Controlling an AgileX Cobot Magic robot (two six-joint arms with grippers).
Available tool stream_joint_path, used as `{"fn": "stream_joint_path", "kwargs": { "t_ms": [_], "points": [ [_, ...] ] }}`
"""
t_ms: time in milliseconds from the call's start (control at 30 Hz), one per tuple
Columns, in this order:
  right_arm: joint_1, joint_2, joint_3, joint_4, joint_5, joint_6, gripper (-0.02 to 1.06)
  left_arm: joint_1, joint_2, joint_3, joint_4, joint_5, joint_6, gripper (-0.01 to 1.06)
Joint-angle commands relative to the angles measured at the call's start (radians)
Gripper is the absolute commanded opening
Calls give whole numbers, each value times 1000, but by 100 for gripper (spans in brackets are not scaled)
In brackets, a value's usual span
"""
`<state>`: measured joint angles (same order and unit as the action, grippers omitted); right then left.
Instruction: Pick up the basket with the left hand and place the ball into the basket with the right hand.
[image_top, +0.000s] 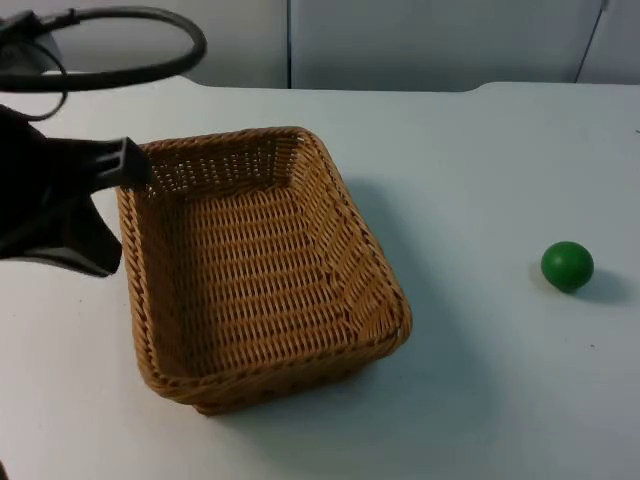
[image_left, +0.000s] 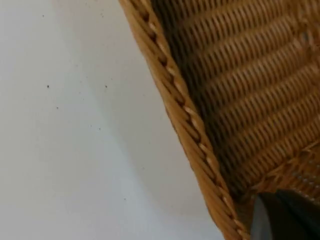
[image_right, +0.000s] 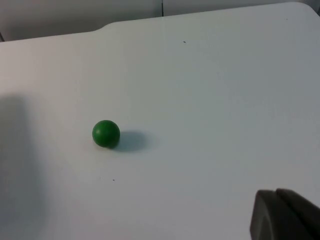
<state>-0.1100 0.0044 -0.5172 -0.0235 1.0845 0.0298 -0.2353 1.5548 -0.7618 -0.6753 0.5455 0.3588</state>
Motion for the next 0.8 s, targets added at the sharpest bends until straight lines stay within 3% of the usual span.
{"fn": "stream_joint_path", "kwargs": {
  "t_ms": [0, 167, 267, 333, 367, 467, 700, 767],
  "points": [
    [-7, -4, 5, 2, -10, -4, 0, -8, 63, -68, 57, -13, -3, 0],
    [-7, -4, 5, 2, -10, -4, 0, -8, 75, -128, 61, -9, -3, 1],
    [-7, -4, 5, 2, -10, -4, 0, -8, 75, -184, 64, -17, -3, 15],
    [-7, -4, 5, 2, -10, -4, 0, -8, 75, -217, 66, -24, -30, 38],
    [-7, -4, 5, 2, -10, -4, 0, -8, 75, -217, 66, -24, -30, 38],
    [-7, -4, 5, 2, -10, -4, 0, -6, 79, -240, 66, -38, -101, 60],
    [-7, -4, 5, 2, -10, -4, 0, -6, 121, -251, 85, -33, -140, 62],
    [-7, -4, 5, 2, -10, -4, 0, -6, 139, -251, 164, -35, -214, 62]
  ]
}}
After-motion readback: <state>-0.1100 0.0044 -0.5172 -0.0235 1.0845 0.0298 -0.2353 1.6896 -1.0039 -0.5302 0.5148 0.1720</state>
